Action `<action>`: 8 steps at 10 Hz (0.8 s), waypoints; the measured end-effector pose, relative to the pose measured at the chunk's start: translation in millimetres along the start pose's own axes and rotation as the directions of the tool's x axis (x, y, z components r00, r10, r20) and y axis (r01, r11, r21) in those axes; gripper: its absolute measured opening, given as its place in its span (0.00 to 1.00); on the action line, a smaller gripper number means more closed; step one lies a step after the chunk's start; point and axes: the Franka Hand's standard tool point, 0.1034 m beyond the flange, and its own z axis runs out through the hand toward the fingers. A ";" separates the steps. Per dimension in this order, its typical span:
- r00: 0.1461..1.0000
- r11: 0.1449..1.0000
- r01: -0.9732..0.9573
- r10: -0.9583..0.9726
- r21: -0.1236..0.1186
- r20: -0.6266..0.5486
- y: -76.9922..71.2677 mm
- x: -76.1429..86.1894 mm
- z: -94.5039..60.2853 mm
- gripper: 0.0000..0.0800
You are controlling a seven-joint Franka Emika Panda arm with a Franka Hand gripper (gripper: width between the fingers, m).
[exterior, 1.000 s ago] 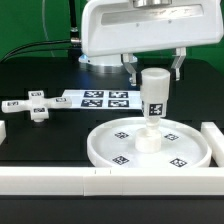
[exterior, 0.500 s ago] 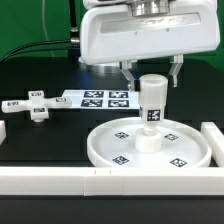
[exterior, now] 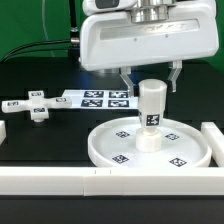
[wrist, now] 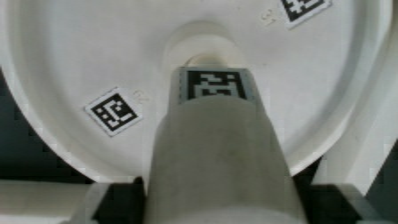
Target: Assemble round table
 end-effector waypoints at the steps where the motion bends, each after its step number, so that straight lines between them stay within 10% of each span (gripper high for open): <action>1: 1.000 1.000 0.000 0.000 0.000 0.002 -0.1 -1.0 0.9 0.51; 8: 1.000 1.000 -0.010 0.010 -0.006 -0.024 2.0 0.1 3.4 0.58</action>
Offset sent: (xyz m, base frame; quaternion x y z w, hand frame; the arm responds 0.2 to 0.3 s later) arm -0.0072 0.0003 -0.0118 0.0157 0.0092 0.0133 0.9997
